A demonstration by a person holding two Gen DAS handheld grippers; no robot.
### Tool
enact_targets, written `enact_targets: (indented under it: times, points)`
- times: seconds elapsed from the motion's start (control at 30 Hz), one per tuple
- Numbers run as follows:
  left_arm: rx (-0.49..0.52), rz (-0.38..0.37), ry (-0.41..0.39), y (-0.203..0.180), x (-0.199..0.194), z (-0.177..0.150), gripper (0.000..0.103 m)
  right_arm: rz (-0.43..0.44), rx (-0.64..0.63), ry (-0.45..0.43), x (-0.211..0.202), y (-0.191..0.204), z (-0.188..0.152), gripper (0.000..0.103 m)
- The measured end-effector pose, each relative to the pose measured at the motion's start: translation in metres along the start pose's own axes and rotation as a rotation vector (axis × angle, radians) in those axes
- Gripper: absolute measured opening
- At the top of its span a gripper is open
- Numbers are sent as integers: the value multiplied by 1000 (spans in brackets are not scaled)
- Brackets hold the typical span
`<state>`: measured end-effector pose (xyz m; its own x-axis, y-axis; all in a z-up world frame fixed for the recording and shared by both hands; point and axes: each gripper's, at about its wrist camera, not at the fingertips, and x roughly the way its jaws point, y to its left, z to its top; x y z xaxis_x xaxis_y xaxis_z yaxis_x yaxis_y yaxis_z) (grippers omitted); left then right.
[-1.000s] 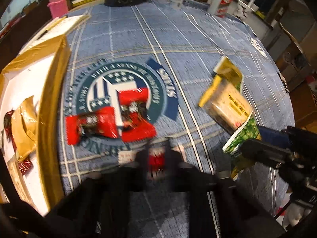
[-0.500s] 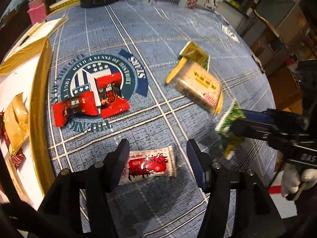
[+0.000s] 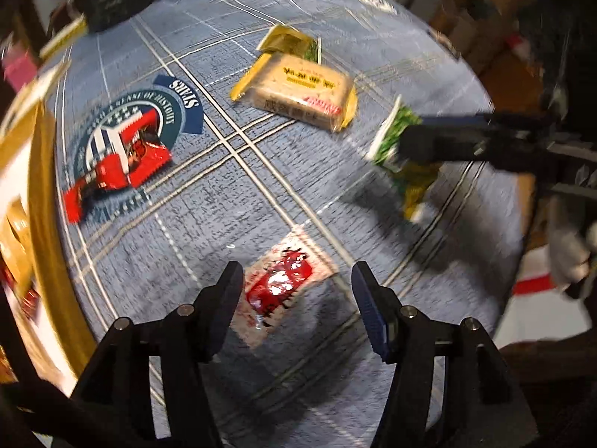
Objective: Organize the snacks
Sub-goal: 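Grasp a white-and-red snack pack with the left tool, then carry both snacks over the tray, lower them in and open both tools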
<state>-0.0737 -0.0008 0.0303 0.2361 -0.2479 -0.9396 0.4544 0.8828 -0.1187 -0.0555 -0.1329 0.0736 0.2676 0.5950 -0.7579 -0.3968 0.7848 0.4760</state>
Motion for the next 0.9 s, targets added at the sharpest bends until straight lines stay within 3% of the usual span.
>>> enact_targets:
  times: [0.17,0.27,0.4,0.67,0.9]
  points:
    - [71,96,10,-8,15,-1,60,0,5,2,-3,-1,-6,26]
    - [51,101,-13,-13,14,0,31,5,9,-2,-3,0,-9,26]
    - [-62,82,-45,1,11,0,29,15,7,-1,-2,4,-11,26]
    - [-267,24,-175,50,-40,-12,29,26,-39,15,16,36,3,26]
    - [-392,117,-252,150,-93,-39,29,89,-91,22,63,98,35,26]
